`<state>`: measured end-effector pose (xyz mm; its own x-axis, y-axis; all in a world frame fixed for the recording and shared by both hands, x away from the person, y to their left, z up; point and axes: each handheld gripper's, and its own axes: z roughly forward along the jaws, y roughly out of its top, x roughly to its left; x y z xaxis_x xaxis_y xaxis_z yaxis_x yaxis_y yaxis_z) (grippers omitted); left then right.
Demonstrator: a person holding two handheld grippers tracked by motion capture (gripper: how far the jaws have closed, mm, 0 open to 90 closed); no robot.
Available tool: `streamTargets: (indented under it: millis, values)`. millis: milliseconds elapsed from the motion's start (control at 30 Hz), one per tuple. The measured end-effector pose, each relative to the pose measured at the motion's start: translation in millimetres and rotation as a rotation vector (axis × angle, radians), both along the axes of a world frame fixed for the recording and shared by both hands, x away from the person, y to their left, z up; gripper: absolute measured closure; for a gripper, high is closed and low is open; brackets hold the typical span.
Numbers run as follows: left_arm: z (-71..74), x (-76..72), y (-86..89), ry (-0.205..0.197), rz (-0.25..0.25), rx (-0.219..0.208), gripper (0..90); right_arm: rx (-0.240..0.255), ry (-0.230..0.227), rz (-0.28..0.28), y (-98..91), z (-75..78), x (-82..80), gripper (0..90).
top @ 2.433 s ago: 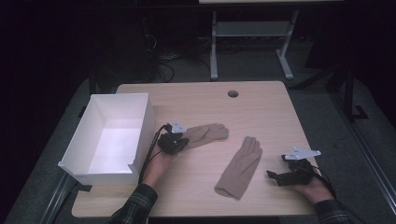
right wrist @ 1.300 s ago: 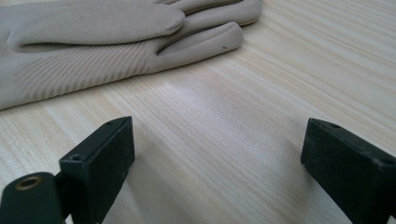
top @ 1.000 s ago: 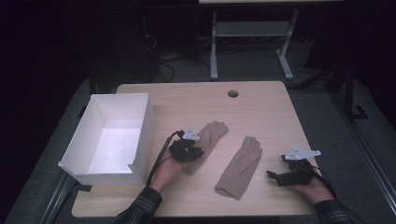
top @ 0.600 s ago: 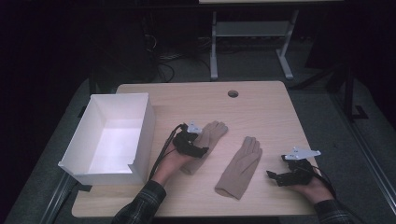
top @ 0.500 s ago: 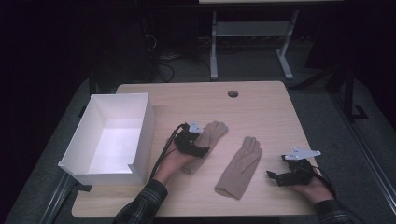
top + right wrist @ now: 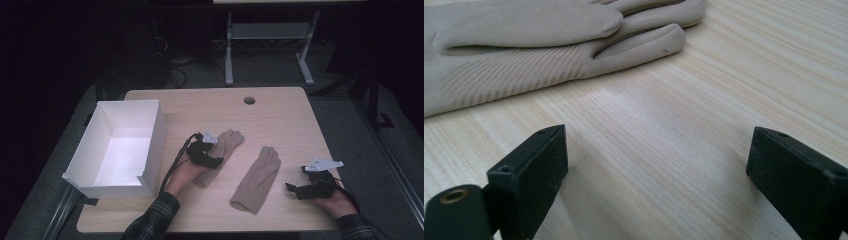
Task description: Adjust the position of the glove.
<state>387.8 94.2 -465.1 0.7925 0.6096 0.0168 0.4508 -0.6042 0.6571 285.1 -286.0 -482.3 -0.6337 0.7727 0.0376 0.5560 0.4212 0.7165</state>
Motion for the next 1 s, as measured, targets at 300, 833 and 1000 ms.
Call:
streamTargets:
  millis: [300,833,1000]
  values:
    - [3.0,-2.4,0.4,0.009,-0.005,-0.003,58.1,0.000,0.000,0.000,0.0,0.0,0.0,8.9]
    - [7.5,-8.3,-4.2,0.054,-0.017,-0.049,75.8,0.000,0.000,0.000,0.0,0.0,0.0,8.9]
    - [10.1,-20.5,-18.7,0.092,-0.066,-0.074,75.4,0.000,0.000,0.000,0.1,0.0,0.0,8.9]
